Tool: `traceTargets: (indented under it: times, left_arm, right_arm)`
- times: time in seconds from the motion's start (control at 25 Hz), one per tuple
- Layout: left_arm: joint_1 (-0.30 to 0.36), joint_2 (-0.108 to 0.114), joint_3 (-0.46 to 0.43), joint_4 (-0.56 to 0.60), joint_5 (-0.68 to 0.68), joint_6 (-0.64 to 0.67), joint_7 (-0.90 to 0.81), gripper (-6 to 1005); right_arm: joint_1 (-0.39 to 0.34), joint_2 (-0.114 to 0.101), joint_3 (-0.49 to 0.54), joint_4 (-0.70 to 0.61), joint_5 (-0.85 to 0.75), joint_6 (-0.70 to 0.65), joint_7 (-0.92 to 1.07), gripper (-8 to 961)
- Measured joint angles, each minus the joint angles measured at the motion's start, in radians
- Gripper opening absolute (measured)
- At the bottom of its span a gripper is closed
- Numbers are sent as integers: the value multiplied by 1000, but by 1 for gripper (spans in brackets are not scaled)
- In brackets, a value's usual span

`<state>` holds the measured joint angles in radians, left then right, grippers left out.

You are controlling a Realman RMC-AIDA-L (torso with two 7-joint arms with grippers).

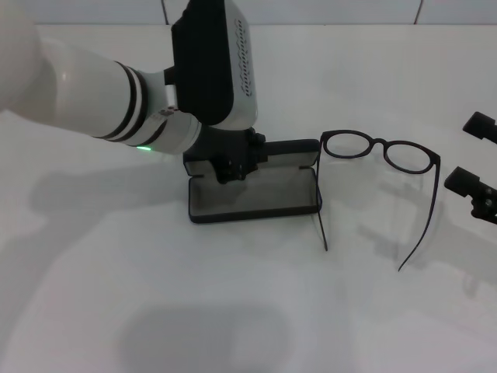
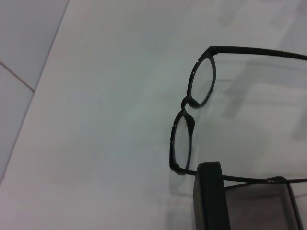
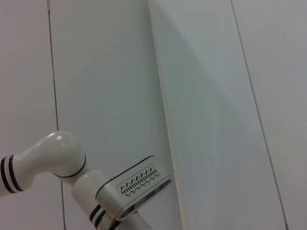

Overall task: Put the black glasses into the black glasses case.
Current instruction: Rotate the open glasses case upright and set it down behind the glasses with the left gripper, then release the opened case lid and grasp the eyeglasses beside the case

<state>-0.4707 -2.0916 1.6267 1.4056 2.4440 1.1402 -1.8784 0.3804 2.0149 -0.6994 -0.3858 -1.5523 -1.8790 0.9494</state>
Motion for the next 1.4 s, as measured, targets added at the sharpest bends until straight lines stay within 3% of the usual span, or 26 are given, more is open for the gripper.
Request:
traceTargets:
  times: [0.68,1.04,1.24,1.4]
  left_arm:
    - [-35,2,2,-17,2,-69,34,242]
    - [-17,0,7,-20,4,-110,27,248]
    - [1,-1,-9,0,-29,-110,27,447]
    - [46,4,-101,62,-157,-91,46,597]
  right_arm:
    - [8,1,0,22,0,0,-15,825]
    - [2,0,0,22,5,0,-15,823]
    - [1,-1,0,22,11,1,-16,821]
    - [0,-1,3,22,12,2,-16,820]
